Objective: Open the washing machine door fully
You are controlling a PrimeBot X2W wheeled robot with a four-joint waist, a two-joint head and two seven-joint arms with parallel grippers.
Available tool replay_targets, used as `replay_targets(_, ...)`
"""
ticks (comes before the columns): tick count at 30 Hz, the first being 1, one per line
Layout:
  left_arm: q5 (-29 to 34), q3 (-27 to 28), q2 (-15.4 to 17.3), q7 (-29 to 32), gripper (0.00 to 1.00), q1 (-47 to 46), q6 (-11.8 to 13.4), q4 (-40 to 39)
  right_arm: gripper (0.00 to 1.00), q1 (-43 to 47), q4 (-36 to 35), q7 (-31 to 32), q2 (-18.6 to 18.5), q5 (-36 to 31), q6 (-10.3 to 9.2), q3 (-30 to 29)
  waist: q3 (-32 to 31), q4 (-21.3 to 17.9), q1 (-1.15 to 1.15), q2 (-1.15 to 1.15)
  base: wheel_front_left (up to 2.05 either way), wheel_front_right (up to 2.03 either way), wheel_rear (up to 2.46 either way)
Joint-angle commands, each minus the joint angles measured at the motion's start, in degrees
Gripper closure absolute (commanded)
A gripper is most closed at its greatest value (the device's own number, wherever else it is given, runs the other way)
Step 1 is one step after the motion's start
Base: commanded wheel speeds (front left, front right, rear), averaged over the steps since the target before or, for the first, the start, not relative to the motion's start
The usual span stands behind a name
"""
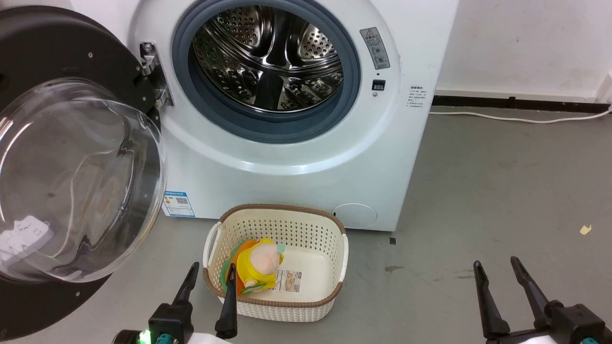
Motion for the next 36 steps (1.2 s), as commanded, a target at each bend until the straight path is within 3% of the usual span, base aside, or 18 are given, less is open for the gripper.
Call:
replay_targets(1,0.49,0.30,-0.24,-0.31,0.00,-0.12,-0.34,-0.03,0.00,0.35,0.22,-0.27,0.13,0.15,0.05,0.09,0.03,0.01,0.00,0.00,0.00,0.00,0.00)
replay_targets(24,2.00,2.03,-1.56,-0.31,0.00,-0.17,-2.63,-0.50,0.00,-0.07,0.56,-0.27,0.13,1.03,0.05,0.13,0.19,0.19,0.00,0.00,0.00,0.00,0.00)
replay_targets(25,1.92,1.93,-1.23,0.03,1.00,-0.03,-2.44,-0.27,1.00,-0.01,0.60,0.02,0.00,0.73,0.00,0.06,0.20,0.18,0.00,0.00,0.00,0.00,0.00)
replay_targets(36,2.57,2.60,-1.38,1.13,1.00,-0.11,-2.68,-0.88,1.00,-0.39,0.28,1.08,0.00,0.31,0.00,0.21,0.31,0.07,0.00,0.00,0.00,0.00,0.00)
